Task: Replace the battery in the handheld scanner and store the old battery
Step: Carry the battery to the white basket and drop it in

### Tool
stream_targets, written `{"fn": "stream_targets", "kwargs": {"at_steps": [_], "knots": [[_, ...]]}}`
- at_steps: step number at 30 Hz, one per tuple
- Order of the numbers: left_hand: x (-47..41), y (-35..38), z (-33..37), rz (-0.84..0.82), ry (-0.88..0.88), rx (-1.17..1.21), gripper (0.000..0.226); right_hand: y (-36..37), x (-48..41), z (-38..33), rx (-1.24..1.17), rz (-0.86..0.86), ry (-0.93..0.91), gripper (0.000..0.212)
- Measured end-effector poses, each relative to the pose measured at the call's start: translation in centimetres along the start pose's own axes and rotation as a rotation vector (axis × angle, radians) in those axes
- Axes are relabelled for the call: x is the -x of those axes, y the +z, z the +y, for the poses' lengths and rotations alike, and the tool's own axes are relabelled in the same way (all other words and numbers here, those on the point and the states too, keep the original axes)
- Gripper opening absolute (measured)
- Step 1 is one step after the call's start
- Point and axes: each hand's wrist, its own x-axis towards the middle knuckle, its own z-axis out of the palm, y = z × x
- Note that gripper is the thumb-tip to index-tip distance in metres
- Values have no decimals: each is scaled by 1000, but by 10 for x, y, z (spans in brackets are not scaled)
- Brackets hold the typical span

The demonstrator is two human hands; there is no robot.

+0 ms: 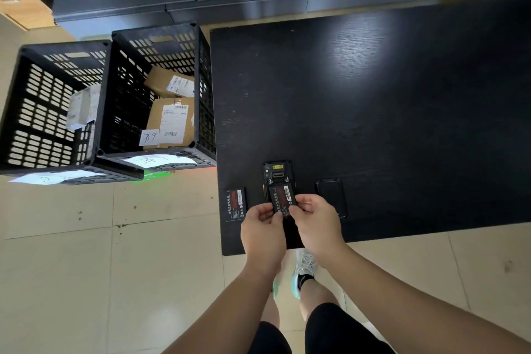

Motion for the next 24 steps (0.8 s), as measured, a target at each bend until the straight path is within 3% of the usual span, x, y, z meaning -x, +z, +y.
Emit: {"fn": "stream_targets", "kwargs": {"at_steps": [6,14,24], "knots": [[14,-11,32,-9,66,12,22,-15,14,-35,-67,24,-36,19],[65,-21,122,-114,320,25,16,-65,52,-108,-275,166,-121,20],[167,59,203,-550,546,-22,20,-201,101,-121,-620,573,-192,21]]}}
